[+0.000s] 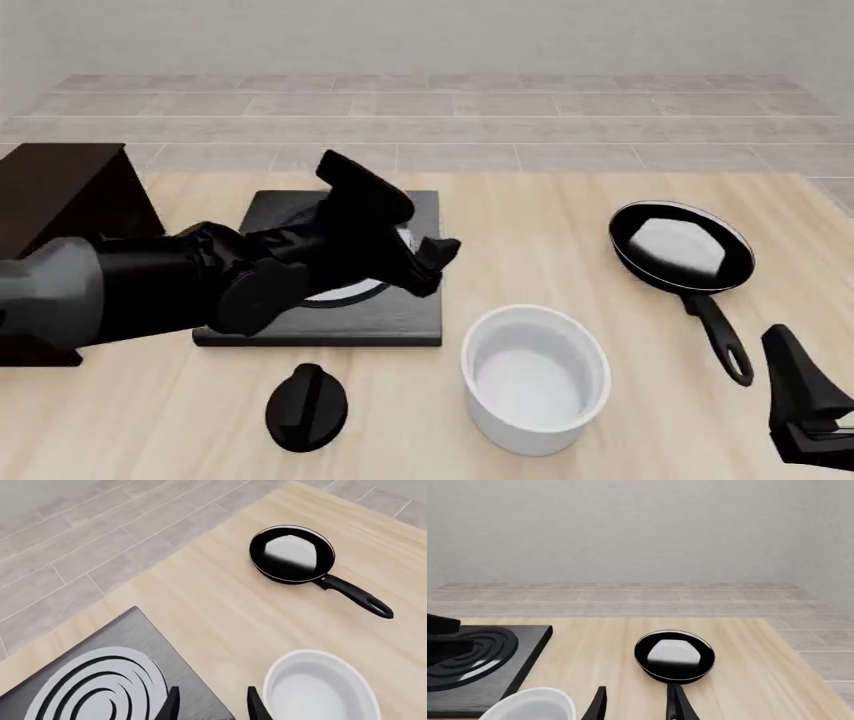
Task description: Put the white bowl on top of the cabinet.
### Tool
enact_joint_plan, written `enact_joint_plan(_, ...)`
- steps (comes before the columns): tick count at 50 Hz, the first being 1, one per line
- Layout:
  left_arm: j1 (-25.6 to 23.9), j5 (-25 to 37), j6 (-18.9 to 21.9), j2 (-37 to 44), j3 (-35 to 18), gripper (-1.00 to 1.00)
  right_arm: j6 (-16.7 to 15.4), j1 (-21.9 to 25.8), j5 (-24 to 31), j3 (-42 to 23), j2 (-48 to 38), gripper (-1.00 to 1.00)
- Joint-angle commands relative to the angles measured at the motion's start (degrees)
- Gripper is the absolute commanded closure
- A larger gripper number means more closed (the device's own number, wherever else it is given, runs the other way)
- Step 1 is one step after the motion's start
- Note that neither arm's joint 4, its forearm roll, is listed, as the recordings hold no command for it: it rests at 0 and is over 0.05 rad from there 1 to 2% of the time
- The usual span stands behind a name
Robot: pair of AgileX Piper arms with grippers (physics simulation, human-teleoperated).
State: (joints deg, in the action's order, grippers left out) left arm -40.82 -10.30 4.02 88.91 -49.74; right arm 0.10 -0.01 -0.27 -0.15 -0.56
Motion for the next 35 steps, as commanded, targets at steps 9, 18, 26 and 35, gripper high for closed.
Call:
enact_joint_plan(9, -3.5, 1.1, -1.6, 3.9, -1.4, -1.00, 0.0, 0.0, 0.1, -0.1, 0.0, -1.00)
enact_joint_plan(18, -4.6, 1.0, -2.9, 6.2, -2.1, -1.00, 0.0, 0.0, 0.1, -0.1, 0.0, -1.00)
enact_joint_plan(26, -5.1, 0.3, -3.1, 8.5, -2.3, -1.00, 0.0, 0.0, 0.1, -0.1, 0.0, -1.00)
enact_joint_plan(35, -5.5, 0.1, -3.0, 10.5, -2.9, -1.00, 0.0, 0.0, 0.1, -0.1, 0.0, -1.00)
